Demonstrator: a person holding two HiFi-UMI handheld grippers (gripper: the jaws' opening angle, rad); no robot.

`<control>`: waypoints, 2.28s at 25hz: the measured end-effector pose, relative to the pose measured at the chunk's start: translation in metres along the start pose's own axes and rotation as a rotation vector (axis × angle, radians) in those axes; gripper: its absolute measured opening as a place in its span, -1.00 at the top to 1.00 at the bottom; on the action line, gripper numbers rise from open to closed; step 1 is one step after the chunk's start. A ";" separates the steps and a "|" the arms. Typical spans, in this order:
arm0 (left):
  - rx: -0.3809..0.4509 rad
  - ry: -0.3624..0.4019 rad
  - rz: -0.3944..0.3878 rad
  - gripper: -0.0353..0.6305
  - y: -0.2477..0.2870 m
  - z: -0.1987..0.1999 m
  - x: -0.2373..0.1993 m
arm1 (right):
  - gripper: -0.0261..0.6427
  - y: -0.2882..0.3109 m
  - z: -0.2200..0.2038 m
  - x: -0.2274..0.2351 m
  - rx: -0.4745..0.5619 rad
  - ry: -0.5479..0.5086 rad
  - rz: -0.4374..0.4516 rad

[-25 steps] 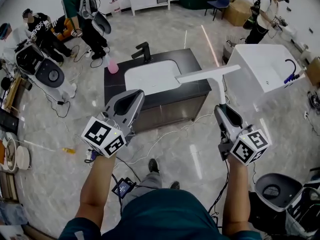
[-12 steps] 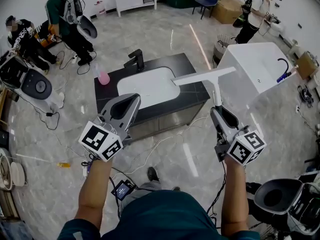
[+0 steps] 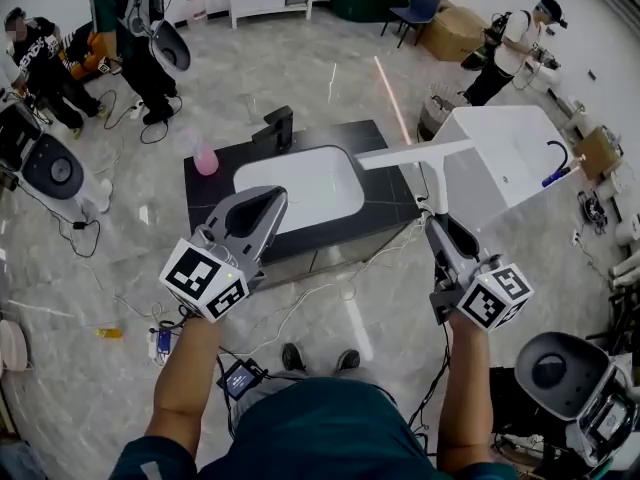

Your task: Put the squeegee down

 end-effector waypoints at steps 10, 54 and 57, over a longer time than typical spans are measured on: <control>-0.015 0.002 0.049 0.88 0.013 -0.001 -0.029 | 0.61 0.047 0.000 0.034 -0.001 -0.002 0.048; -0.173 -0.090 0.386 0.88 0.187 -0.103 -0.131 | 0.61 0.274 -0.191 0.298 -0.247 0.210 0.236; -0.192 -0.105 0.398 0.88 0.190 -0.117 -0.136 | 0.61 0.280 -0.217 0.303 -0.279 0.220 0.236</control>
Point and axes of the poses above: the fingertips, and each gripper's own axes: y forward along the fingers, x to its right, z out of its top, the point moved 9 cm from there along -y, backward along the fingers, and after that the axes turned 11 degrees about -y, right-handed, at the moved point
